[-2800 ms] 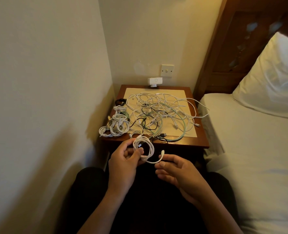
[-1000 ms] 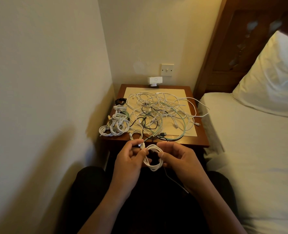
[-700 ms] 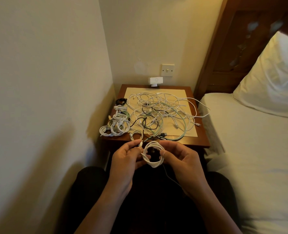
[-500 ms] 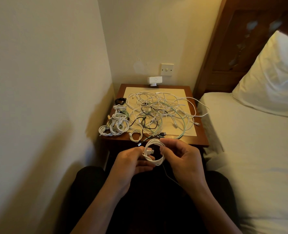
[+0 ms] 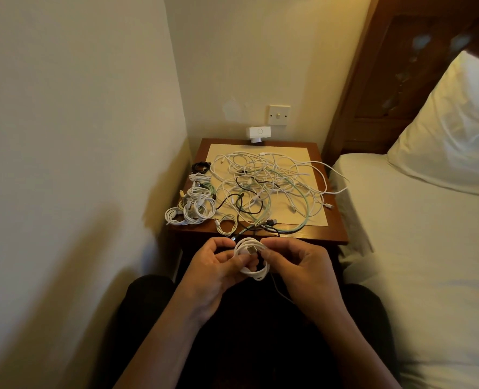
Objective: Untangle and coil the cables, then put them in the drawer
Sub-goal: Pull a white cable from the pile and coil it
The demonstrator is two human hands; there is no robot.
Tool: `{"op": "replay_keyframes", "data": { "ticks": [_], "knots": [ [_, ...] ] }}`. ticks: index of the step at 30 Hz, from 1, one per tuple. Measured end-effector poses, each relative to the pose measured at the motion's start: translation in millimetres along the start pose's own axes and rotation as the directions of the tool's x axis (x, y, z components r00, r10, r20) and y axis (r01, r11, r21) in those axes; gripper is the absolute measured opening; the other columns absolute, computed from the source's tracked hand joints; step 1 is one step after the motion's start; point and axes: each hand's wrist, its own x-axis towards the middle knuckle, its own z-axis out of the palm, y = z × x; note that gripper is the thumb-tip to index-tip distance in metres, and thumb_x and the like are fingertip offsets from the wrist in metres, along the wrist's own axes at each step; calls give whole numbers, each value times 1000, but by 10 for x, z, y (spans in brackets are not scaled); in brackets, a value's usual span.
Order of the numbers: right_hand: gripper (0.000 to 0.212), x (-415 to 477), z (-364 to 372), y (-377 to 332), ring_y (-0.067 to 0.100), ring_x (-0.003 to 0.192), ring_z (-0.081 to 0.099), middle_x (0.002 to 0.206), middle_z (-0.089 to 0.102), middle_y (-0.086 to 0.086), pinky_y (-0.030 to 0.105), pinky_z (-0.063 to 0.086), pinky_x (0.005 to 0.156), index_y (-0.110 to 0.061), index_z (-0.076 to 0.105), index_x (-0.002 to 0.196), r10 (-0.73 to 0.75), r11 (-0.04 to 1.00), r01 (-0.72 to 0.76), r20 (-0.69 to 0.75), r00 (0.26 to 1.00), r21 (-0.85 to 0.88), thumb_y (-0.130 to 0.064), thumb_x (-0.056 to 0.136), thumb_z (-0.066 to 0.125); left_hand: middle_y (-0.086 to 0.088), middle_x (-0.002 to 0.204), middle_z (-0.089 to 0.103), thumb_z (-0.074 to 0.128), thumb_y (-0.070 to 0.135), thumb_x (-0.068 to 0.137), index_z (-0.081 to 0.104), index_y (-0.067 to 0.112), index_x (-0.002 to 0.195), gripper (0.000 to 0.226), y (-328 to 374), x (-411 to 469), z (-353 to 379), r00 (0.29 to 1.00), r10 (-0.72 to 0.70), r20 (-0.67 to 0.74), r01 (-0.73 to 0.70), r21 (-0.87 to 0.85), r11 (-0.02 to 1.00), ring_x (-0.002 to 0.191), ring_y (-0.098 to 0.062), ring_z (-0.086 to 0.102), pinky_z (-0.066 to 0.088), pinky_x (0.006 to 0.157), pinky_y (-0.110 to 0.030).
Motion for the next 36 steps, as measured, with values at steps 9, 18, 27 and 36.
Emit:
{"op": "replay_keyframes", "data": {
  "ticks": [9,18,27,36],
  "knots": [
    [15,100,-66,3,16,96,76,100,80,-4,48,60,93,-22,77,108,120,988,-133,148,982,76,-17,97,69,15,104,72,70,30,96,61,29,124,29,-162,-63,48,848,505,160,-426,773,470,99,4,67,52,81,-12],
    [15,157,-130,18,15,98,74,101,79,-4,45,60,95,-24,78,107,165,986,-169,219,962,1,-16,98,69,16,123,67,70,20,96,66,23,133,38,-92,19,-15,762,509,401,-541,827,157,115,5,59,46,96,-11],
    [19,98,53,69,12,91,76,98,79,-6,35,62,85,-25,75,111,127,987,-133,72,989,94,-20,93,75,16,92,73,69,25,98,72,23,117,20,-127,24,106,787,614,59,-380,831,408,80,2,71,62,69,-27],
    [12,101,20,66,6,88,73,93,78,-12,29,59,84,-30,74,104,104,992,-97,89,991,-82,-23,94,72,10,92,73,68,21,95,72,30,106,15,-6,57,66,949,299,103,-259,797,546,88,-2,66,49,74,-16]
  ]
}}
